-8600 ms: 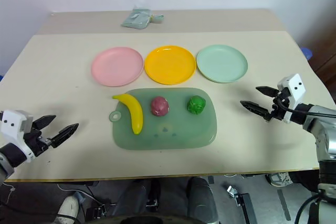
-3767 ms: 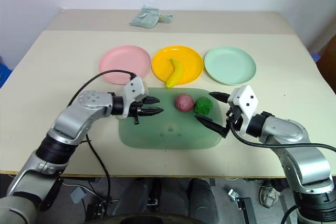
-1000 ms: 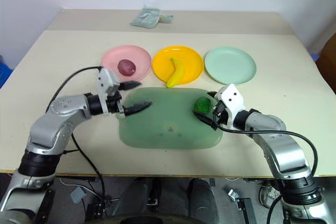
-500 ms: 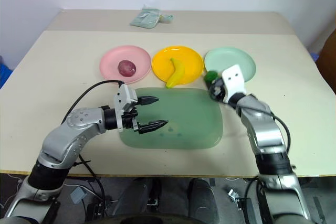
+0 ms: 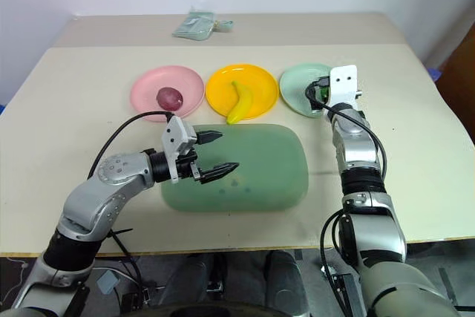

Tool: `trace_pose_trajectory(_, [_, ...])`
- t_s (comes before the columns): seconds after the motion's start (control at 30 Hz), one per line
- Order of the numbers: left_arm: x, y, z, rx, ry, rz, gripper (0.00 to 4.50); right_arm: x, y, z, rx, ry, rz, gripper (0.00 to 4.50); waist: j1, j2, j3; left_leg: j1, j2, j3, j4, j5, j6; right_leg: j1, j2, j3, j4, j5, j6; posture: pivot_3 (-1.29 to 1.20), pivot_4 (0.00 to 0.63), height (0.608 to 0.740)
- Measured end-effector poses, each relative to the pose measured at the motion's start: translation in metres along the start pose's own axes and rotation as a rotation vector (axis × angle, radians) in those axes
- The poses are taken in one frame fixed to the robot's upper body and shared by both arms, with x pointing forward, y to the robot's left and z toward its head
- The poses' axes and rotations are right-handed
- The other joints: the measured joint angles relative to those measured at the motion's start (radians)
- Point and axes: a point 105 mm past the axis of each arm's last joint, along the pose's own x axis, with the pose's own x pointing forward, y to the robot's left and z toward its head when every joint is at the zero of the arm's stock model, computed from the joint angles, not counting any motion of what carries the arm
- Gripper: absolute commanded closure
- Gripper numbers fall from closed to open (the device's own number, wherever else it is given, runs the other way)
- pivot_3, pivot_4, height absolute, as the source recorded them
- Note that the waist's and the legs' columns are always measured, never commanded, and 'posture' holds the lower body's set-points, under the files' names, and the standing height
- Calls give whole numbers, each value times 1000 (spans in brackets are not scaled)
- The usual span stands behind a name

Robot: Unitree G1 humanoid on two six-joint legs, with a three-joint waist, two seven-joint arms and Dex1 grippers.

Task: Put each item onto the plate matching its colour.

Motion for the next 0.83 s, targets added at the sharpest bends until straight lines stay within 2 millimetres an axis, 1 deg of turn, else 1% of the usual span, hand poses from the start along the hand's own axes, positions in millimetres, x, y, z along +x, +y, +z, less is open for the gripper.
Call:
trace_pose_trajectory(0.03, [-2, 3, 0, 0, -3, 19, 0, -6, 4, 4, -13, -27, 56, 65, 1, 0, 0, 0, 0, 0, 0, 0, 0, 0, 0, 0, 0, 0, 0, 0, 150, 740])
trace_pose_trajectory(0.1, [-7, 11, 0, 3, -3, 61, 0, -21, 9, 4, -41, -49, 163, 65, 2, 0, 0, 0, 0, 0, 0, 0, 0, 1, 0, 0, 0, 0, 0, 0, 150, 740])
trace_pose_trajectory(0.17, [-14, 21, -1, 10, 4, 121, 0, -42, 12, 4, -65, -62, 281, 65, 5, 0, 0, 0, 0, 0, 0, 0, 0, 1, 0, 0, -2, 0, 0, 0, 150, 740])
trace_pose_trajectory(0.23, [-23, 37, -3, 17, 10, 206, 0, -61, 13, 2, -69, -56, 377, 65, 4, 0, 0, 0, 0, 0, 1, 0, 0, 1, 0, 0, -2, 0, 0, 0, 150, 740])
trace_pose_trajectory(0.3, [-36, 57, -6, 15, 17, 318, 0, -80, 9, -2, -76, -30, 447, 65, 3, 0, 0, 0, 0, 0, 1, 0, 0, 1, 0, 0, -2, 0, 0, 0, 150, 740])
trace_pose_trajectory(0.33, [-48, 68, -11, 12, 29, 390, 0, -90, 6, -6, -86, -5, 477, 65, 3, 0, 0, 0, 0, 0, 1, -1, 1, 1, -1, 0, -2, 0, 0, 0, 150, 740])
trace_pose_trajectory(0.37, [-65, 80, -19, 6, 52, 474, 0, -99, 2, -12, -86, 29, 496, 65, 0, 0, 0, 1, 0, 0, 0, -1, 1, 1, -1, 0, -2, 0, 0, 0, 150, 740])
trace_pose_trajectory(0.4, [-83, 90, -29, -9, 86, 550, 0, -105, -5, -20, -83, 68, 494, 65, -3, 0, 0, 1, 0, 1, 0, -1, 1, 0, -1, 1, -2, 0, 0, 0, 150, 740])
trace_pose_trajectory(0.43, [-97, 95, -37, -24, 110, 604, 0, -109, -9, -25, -77, 94, 491, 65, -5, 0, 0, 1, 0, 1, 0, -1, 1, 0, -1, 1, -2, 0, 0, 0, 150, 740])
trace_pose_trajectory(0.47, [-109, 96, -44, -39, 127, 643, 0, -111, -13, -27, -69, 107, 491, 65, -5, 0, 0, 1, 1, 2, 0, -1, 1, -1, -1, 1, -2, 0, 0, 0, 150, 740])
trace_pose_trajectory(0.53, [-128, 90, -55, -67, 157, 671, 0, -111, -15, -26, -60, 109, 505, 65, -3, 0, 0, 1, 1, 1, 0, -1, 1, 0, -2, 1, -2, 0, 0, 0, 150, 740])
trace_pose_trajectory(0.63, [-149, 81, -68, -96, 198, 696, 0, -110, -20, -32, -43, 127, 516, 65, 6, 0, 0, 1, 0, 1, 1, -1, 1, 0, -3, 1, -2, 0, 0, 0, 150, 740])
trace_pose_trajectory(0.73, [-165, 77, -71, -104, 211, 731, 0, -110, -25, -41, -18, 154, 532, 65, 18, 0, 0, 1, 0, 1, 2, -1, 1, 0, -4, 2, -2, 0, -1, 0, 150, 740])
trace_pose_trajectory(0.83, [-169, 76, -64, -85, 195, 759, 0, -107, -27, -43, -6, 159, 551, 65, 22, 0, 0, 1, 0, 1, 2, -2, 1, 0, -6, 2, -2, 0, -1, 0, 150, 740])
